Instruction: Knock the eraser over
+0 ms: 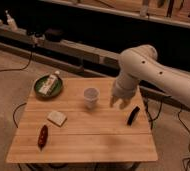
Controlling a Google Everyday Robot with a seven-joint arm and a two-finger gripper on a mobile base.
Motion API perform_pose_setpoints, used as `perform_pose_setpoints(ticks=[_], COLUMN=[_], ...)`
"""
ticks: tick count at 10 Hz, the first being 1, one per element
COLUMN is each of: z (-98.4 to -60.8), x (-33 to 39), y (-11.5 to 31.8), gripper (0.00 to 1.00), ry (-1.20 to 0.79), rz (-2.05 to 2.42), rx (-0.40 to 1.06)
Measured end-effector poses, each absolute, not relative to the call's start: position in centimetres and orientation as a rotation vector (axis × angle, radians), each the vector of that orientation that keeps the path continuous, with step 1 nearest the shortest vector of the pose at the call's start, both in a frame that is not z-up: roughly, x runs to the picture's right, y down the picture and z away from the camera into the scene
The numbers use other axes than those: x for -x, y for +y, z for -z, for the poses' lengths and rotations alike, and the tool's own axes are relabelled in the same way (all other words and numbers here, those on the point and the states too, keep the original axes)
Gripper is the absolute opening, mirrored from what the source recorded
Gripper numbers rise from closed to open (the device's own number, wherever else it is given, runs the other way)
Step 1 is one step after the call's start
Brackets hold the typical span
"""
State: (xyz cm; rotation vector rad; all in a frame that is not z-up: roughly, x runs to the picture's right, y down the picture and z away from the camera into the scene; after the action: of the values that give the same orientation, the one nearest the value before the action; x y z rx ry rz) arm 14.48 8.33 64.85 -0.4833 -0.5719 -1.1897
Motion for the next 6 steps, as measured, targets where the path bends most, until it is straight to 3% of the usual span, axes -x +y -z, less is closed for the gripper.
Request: perform_pose_setpoints(ticks=[6], z=[-62.5], x=[-24.2], y=[14.2], gripper=[0.41], ry=[-0.406], rz=[0.86], rx=[0.604])
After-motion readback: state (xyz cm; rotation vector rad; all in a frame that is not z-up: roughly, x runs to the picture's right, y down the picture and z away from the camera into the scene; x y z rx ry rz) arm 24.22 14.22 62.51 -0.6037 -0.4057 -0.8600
